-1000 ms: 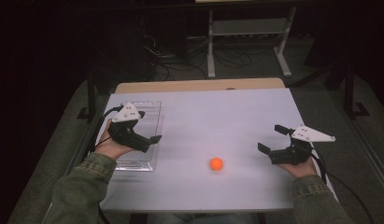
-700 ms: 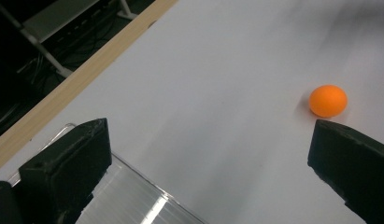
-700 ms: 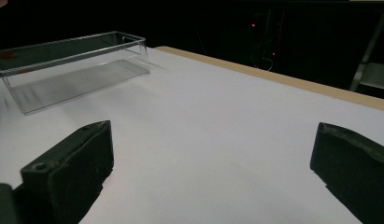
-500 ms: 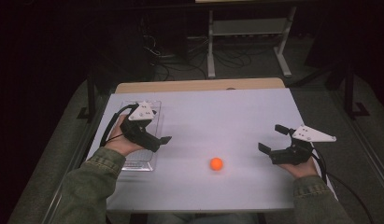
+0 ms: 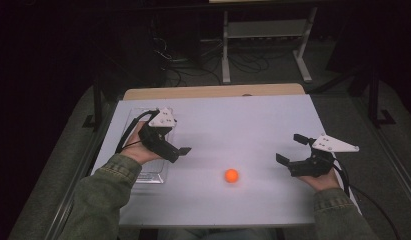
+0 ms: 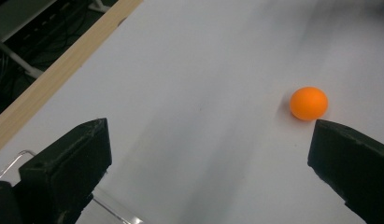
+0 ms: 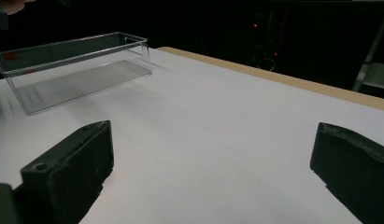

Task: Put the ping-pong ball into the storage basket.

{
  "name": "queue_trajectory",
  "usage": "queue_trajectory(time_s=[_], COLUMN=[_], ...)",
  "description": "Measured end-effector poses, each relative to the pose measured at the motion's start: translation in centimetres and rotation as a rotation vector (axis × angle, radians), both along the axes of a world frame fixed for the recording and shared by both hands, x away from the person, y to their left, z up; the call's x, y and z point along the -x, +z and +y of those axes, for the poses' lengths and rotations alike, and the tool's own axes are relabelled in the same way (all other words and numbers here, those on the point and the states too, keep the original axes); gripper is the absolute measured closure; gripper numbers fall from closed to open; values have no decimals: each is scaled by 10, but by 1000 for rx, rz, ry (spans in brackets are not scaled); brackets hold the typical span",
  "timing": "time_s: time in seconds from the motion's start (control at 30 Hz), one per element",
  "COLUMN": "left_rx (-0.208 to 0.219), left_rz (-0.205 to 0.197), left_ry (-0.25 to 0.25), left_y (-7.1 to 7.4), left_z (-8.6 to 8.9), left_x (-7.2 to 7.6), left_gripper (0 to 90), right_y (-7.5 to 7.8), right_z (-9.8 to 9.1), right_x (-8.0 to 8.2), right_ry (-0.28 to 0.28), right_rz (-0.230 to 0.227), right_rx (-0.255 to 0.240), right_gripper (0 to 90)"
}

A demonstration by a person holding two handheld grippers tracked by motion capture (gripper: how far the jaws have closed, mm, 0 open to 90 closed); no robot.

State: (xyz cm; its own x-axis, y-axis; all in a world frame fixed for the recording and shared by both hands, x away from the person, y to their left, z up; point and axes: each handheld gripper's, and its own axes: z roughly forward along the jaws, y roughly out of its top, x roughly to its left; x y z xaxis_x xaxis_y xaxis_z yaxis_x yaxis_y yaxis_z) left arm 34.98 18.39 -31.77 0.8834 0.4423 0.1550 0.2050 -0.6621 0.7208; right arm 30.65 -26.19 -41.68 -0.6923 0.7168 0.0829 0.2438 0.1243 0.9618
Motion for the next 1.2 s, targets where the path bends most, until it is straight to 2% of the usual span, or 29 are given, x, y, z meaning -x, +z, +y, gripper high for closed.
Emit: queue_trajectory(time_s=[0.43,0.7,0.83,1.2], left_rx=[-46,-93,-96,-125], left_rz=[8,14,21,33], left_ry=[-53,-93,-108,-120], left_y=[-3,-4,-5,-9], left_z=[-18,-30,-35,-40], left_x=[-2,-4,-5,-6], left_gripper=[0,0,0,0], right_y=[1,1,0,0], right_z=[-1,-1,-1,-1], right_x=[0,0,0,0], right_ry=[-2,-2,-1,4], right_rz=[3,3,3,4], right_rx=[-7,-5,-3,-3], right_gripper=[0,0,0,0])
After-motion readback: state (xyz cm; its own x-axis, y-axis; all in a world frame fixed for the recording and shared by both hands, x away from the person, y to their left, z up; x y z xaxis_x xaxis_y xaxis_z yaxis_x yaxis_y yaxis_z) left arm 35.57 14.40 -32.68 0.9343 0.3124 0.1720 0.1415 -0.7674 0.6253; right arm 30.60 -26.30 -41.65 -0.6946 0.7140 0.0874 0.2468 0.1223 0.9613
